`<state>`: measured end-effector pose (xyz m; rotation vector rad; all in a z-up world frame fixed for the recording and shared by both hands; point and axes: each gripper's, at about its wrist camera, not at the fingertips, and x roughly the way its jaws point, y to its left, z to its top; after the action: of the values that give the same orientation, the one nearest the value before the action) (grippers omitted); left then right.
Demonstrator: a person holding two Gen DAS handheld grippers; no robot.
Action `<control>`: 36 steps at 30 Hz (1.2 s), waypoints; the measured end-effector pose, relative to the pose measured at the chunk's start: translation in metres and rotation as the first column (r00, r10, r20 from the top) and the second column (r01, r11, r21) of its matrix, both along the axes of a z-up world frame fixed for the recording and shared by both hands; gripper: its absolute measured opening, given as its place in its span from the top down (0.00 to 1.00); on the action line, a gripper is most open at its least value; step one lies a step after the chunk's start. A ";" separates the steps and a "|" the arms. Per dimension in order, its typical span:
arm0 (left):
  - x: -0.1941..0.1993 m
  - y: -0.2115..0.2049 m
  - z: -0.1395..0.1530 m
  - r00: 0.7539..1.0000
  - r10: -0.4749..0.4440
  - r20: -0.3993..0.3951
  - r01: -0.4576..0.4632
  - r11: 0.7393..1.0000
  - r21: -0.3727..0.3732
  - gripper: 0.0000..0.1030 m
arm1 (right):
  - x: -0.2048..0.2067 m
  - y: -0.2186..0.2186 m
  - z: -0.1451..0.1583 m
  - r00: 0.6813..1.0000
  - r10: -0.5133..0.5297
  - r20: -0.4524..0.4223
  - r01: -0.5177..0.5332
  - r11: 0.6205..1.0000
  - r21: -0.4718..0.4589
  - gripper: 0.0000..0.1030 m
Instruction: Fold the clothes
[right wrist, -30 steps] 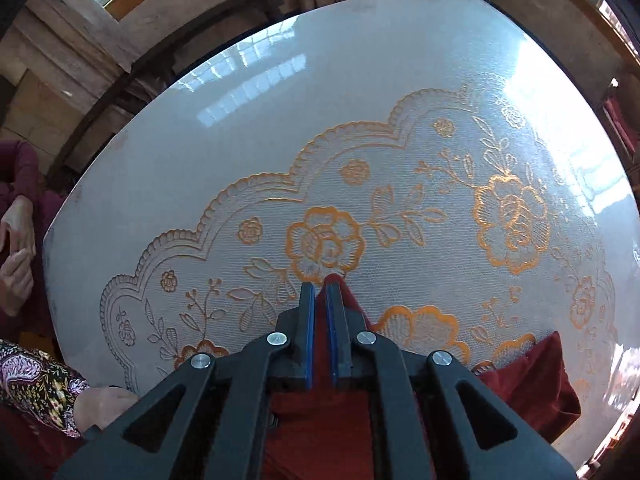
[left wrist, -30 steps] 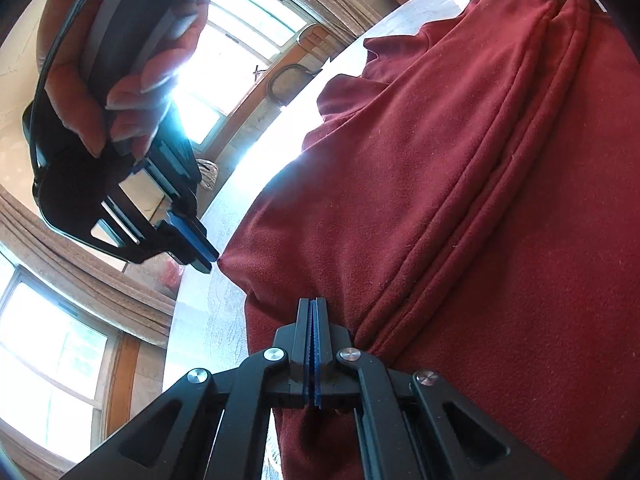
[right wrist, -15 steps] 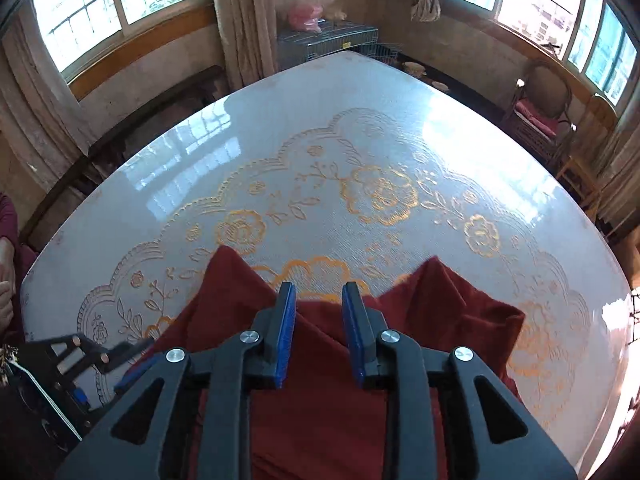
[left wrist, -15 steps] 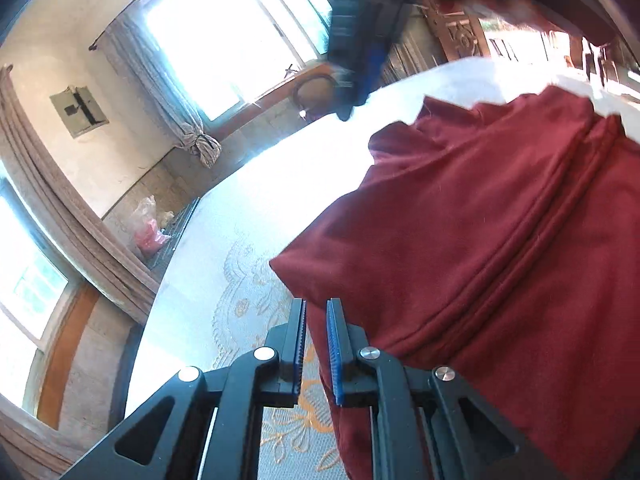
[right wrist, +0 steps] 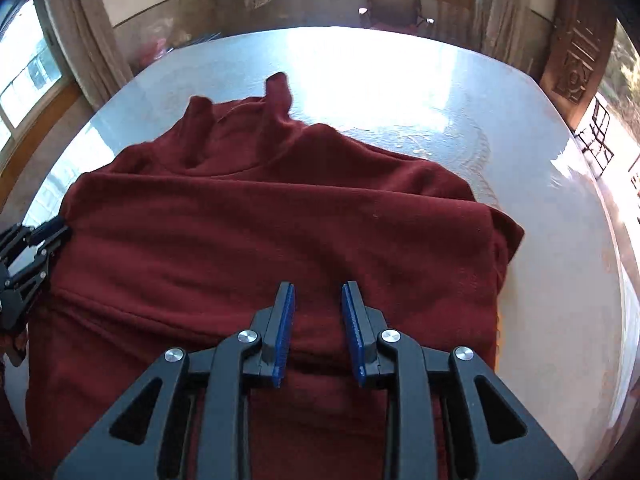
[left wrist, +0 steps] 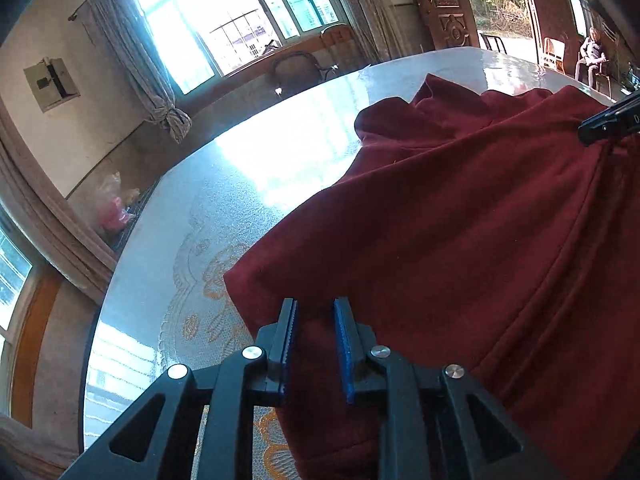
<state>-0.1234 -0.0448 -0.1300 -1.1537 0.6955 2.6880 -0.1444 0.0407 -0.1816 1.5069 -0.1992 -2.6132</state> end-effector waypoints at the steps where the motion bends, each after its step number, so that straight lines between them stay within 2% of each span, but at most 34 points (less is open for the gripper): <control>1: 0.000 0.000 0.005 1.000 0.010 -0.001 -0.010 1.000 0.022 0.82 | 0.004 0.011 0.003 0.999 -0.041 -0.004 0.041 0.998 -0.051 0.73; 4: 0.005 -0.006 0.029 0.996 0.067 -0.055 -0.057 0.985 0.161 0.82 | 0.014 0.025 0.018 0.993 -0.100 -0.057 0.095 0.992 -0.086 0.72; 6: 0.000 -0.001 0.034 0.995 0.085 -0.047 -0.073 0.975 0.210 0.82 | 0.014 0.023 0.023 0.992 -0.095 -0.085 0.082 0.985 -0.149 0.71; 10: -0.013 0.023 0.012 0.996 0.076 0.038 -0.082 0.984 0.160 0.82 | -0.010 -0.001 0.009 0.998 -0.019 -0.057 0.010 0.988 -0.154 0.66; 11: -0.016 0.026 0.004 0.995 0.081 0.063 -0.089 0.987 0.131 0.82 | -0.015 -0.005 0.003 0.999 -0.002 -0.041 -0.003 0.992 -0.127 0.66; 12: -0.014 0.025 0.001 0.995 0.081 0.056 -0.088 0.987 0.133 0.82 | -0.021 -0.007 -0.012 1.000 0.000 -0.019 -0.002 0.996 -0.085 0.66; 13: -0.012 0.023 0.000 0.996 0.079 0.042 -0.085 0.987 0.140 0.81 | -0.023 0.000 -0.020 1.000 -0.010 -0.016 0.009 0.996 -0.087 0.69; 15: -0.012 0.019 0.000 0.995 0.079 0.054 -0.087 0.981 0.173 0.80 | -0.020 0.025 -0.021 0.998 -0.060 -0.030 0.054 0.985 -0.161 0.75; 16: -0.012 0.017 0.000 0.995 0.081 0.060 -0.091 0.978 0.188 0.80 | -0.017 0.040 -0.023 0.994 -0.103 -0.025 0.096 0.973 -0.208 0.83; 17: -0.012 0.015 0.000 0.994 0.082 0.065 -0.094 0.975 0.203 0.78 | -0.014 0.053 -0.027 0.990 -0.141 -0.013 0.132 0.955 -0.265 0.98; 18: -0.013 0.014 0.000 0.994 0.083 0.069 -0.096 0.972 0.213 0.78 | -0.012 0.064 -0.033 0.985 -0.174 0.004 0.165 0.930 -0.328 1.00; 20: -0.012 0.011 0.001 0.994 0.081 0.074 -0.096 0.969 0.227 0.78 | -0.009 0.071 -0.034 0.978 -0.204 0.034 0.201 0.899 -0.388 1.00; 21: -0.013 0.010 0.002 0.993 0.083 0.086 -0.101 0.965 0.241 0.78 | -0.008 0.067 -0.031 0.981 -0.191 0.034 0.189 0.900 -0.392 0.93; 22: -0.015 0.008 0.004 0.991 0.085 0.100 -0.108 0.961 0.256 0.78 | -0.009 0.061 -0.027 0.988 -0.155 0.022 0.151 0.903 -0.403 0.90; 24: -0.021 0.002 0.009 0.987 0.090 0.136 -0.130 0.936 0.327 0.78 | -0.011 0.046 -0.013 0.999 -0.048 -0.026 0.033 0.909 -0.416 0.76; 26: -0.030 -0.003 0.016 0.982 0.115 0.147 -0.165 0.903 0.396 0.78 | -0.018 0.028 0.007 0.997 0.042 -0.065 -0.061 0.944 -0.323 0.65; 27: -0.034 -0.003 0.019 0.980 0.129 0.149 -0.180 0.892 0.414 0.78 | -0.025 0.018 0.015 0.994 0.080 -0.075 -0.097 0.960 -0.262 0.58; 28: -0.039 0.000 0.021 0.980 0.129 0.154 -0.183 0.887 0.424 0.78 | -0.034 0.008 0.020 0.990 0.117 -0.079 -0.131 0.968 -0.216 0.56; 30: -0.048 0.008 0.024 0.981 0.110 0.159 -0.170 0.884 0.436 0.78 | -0.052 -0.013 0.028 0.979 0.190 -0.079 -0.199 0.970 -0.141 0.55; 32: -0.062 0.017 0.027 0.982 0.086 0.166 -0.152 0.887 0.436 0.78 | -0.070 -0.040 0.030 0.960 0.274 -0.056 -0.275 0.961 -0.015 0.55; 34: -0.081 0.018 0.025 0.974 0.086 0.211 -0.176 0.871 0.459 0.78 | -0.086 -0.064 0.027 0.948 0.315 -0.030 -0.311 0.945 0.096 0.55; 36: -0.102 0.018 0.023 0.962 0.086 0.257 -0.205 0.852 0.482 0.78 | -0.100 -0.072 0.026 0.953 0.301 -0.045 -0.296 0.951 0.089 0.55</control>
<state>-0.2252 -0.0270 -0.1073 -1.3635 -0.1440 2.5506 -0.2442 -0.0314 -0.1553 1.3597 0.1339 -2.4425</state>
